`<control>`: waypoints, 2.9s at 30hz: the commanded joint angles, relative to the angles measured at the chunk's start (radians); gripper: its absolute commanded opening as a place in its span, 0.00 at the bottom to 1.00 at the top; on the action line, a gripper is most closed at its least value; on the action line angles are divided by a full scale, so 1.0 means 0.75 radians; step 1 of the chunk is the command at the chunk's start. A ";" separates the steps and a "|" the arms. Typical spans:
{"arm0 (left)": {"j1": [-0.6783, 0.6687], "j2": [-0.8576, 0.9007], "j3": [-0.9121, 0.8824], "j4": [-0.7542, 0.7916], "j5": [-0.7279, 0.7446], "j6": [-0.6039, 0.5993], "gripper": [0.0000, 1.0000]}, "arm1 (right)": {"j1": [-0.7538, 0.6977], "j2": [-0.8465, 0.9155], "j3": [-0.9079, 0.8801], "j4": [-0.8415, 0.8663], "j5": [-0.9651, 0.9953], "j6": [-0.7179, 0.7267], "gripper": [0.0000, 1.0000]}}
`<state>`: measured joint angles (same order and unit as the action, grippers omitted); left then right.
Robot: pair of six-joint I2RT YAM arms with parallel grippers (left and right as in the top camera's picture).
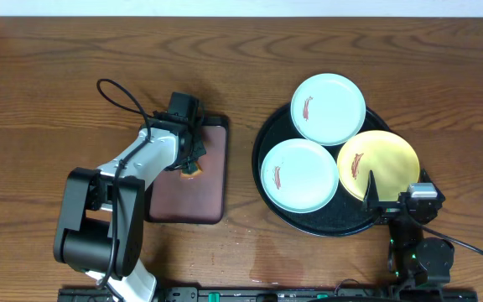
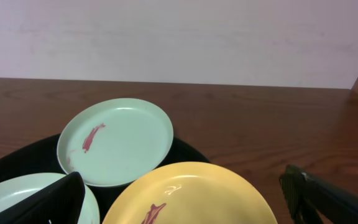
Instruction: Clean dirty plates on tray and stack at the side
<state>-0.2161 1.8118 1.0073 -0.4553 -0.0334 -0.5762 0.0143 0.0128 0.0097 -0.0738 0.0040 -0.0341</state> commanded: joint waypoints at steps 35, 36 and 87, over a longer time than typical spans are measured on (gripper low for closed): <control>0.005 -0.025 -0.016 -0.181 -0.001 0.003 0.79 | -0.005 -0.005 -0.006 -0.001 0.009 -0.011 0.99; 0.005 -0.049 -0.016 -0.202 -0.001 0.003 0.80 | -0.005 -0.005 -0.006 -0.001 0.009 -0.011 0.99; 0.005 -0.711 -0.045 -0.231 0.139 0.039 0.07 | -0.005 -0.005 -0.006 -0.001 0.009 -0.011 0.99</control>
<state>-0.2161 1.3560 0.9752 -0.6155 0.0475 -0.5018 0.0143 0.0128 0.0097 -0.0738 0.0040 -0.0341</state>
